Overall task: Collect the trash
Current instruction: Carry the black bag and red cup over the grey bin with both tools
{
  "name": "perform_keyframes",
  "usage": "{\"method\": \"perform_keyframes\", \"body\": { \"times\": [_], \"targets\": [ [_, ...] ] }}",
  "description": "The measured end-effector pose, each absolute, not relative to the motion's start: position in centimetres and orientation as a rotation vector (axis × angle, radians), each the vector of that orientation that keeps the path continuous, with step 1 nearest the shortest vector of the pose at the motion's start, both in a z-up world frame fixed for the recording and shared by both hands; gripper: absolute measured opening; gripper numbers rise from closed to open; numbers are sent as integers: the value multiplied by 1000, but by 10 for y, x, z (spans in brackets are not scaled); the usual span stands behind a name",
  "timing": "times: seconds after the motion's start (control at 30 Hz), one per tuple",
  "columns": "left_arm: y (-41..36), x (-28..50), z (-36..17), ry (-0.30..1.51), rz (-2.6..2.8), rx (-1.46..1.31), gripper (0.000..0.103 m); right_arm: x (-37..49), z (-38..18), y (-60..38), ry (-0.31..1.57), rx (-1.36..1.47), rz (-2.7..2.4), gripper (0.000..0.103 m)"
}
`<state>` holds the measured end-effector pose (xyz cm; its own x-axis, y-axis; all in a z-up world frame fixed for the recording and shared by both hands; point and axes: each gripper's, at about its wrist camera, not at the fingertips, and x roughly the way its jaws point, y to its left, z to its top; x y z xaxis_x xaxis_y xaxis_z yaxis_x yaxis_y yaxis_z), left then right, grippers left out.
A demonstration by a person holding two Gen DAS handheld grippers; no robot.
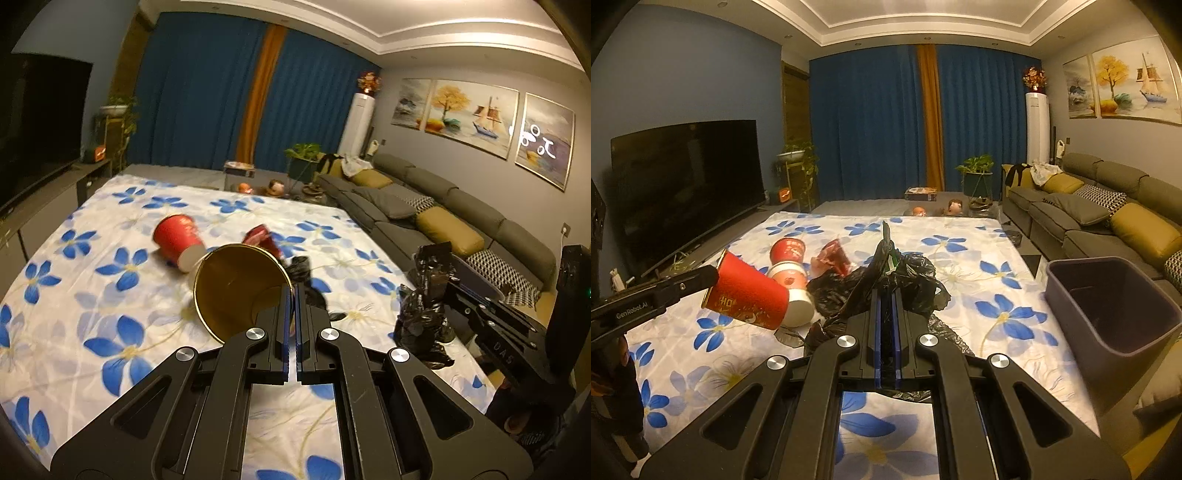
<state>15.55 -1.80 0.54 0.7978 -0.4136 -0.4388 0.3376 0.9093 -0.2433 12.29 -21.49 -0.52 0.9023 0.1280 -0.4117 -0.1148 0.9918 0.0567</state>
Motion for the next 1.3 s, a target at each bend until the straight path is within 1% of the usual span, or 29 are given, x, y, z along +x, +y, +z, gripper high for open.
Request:
{"method": "perform_keyframes", "body": {
  "times": [0.4, 0.83, 1.03, 1.3],
  "targets": [
    [-68, 166, 27, 459, -480, -111, 1, 126, 7, -252, 398, 28, 56, 6],
    [-127, 186, 37, 444, -568, -81, 1, 136, 12, -305, 377, 36, -62, 6],
    [-167, 194, 50, 416, -634, -68, 1, 142, 21, -349, 358, 46, -173, 6],
    [-238, 203, 62, 387, -752, -44, 1, 149, 18, -403, 363, 78, -300, 6]
  ]
}}
